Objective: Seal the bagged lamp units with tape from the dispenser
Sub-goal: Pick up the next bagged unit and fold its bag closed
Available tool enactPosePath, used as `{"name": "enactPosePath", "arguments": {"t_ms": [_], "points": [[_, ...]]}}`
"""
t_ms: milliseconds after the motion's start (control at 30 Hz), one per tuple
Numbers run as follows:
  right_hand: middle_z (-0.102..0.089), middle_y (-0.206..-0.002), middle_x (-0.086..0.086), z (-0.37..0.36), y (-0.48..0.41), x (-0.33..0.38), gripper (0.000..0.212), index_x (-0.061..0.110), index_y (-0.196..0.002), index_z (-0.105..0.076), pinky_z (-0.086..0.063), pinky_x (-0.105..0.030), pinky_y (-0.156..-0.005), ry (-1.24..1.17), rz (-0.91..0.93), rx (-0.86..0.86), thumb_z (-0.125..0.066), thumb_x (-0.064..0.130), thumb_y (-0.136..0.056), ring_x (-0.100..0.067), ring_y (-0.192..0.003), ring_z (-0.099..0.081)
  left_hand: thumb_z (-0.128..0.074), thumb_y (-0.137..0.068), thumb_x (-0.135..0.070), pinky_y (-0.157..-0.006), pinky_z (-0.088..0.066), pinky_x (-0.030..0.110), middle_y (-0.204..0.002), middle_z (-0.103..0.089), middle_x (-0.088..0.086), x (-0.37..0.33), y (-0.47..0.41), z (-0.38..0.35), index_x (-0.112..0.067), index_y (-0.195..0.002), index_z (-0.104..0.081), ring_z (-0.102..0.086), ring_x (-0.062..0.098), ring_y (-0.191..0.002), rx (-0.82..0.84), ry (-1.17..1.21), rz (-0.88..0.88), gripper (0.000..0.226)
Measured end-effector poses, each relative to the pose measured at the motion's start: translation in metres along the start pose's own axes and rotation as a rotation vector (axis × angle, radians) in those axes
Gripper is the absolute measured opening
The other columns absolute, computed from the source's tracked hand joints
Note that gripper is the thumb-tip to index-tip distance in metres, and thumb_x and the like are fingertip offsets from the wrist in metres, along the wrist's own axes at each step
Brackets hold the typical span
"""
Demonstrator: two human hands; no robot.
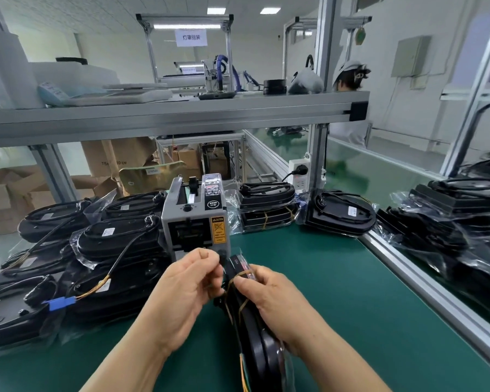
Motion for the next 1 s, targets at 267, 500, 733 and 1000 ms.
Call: {"name": "enactPosePath", "arguments": {"t_ms": [267,500,733,1000], "points": [[-0.076,-0.099,-0.004,0.001,-0.002,-0.003,0.032,0.030,-0.100,-0.070,-0.054,-0.051,-0.094,-0.025,-0.020,-0.017,-0.061,0.047,-0.074,-0.029,-0.098,-0.070,-0.054,-0.099,-0.018,-0.059,-0.043,0.024,-0.068,-0.049,0.000,0.002,-0.018,-0.009,-0.018,-0.072,-0.059,-0.045,0.008,-0.057,0.078,-0.263,0.023,0.027],[-0.075,-0.100,-0.009,0.000,-0.003,-0.006,0.026,0.031,-0.097,-0.069,-0.055,-0.053,-0.091,-0.036,-0.028,-0.012,-0.063,0.046,-0.077,-0.035,-0.098,-0.070,-0.057,-0.096,-0.010,-0.052,-0.039,0.021,-0.065,-0.045,0.003,0.001,-0.025,-0.008,-0.019,-0.068,-0.062,-0.037,0.009,-0.053,0.122,-0.325,0.004,0.030],[-0.076,-0.099,-0.003,0.001,-0.004,-0.007,0.024,0.032,-0.100,-0.070,-0.056,-0.050,-0.091,-0.022,-0.025,-0.013,-0.064,0.044,-0.081,-0.029,-0.096,-0.072,-0.056,-0.096,-0.009,-0.051,-0.038,0.020,-0.063,-0.044,0.000,-0.001,-0.027,-0.009,-0.015,-0.070,-0.060,-0.035,0.008,-0.052,0.145,-0.349,0.005,0.027],[-0.076,-0.100,-0.006,0.001,-0.006,-0.008,0.033,0.028,-0.100,-0.069,-0.055,-0.053,-0.092,-0.015,-0.008,-0.005,-0.062,0.049,-0.076,-0.033,-0.097,-0.070,-0.056,-0.097,-0.009,-0.051,-0.037,0.018,-0.056,-0.046,-0.005,-0.008,-0.029,-0.013,-0.014,-0.068,-0.057,-0.035,0.007,-0.050,0.161,-0.407,0.002,0.030]]}}
Point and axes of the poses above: each hand's wrist, its own y-axis away from the middle knuckle, its own z-axis out of the back of the hand, x = y × z, the point moved 8 cm from there along -y, towards the middle knuckle
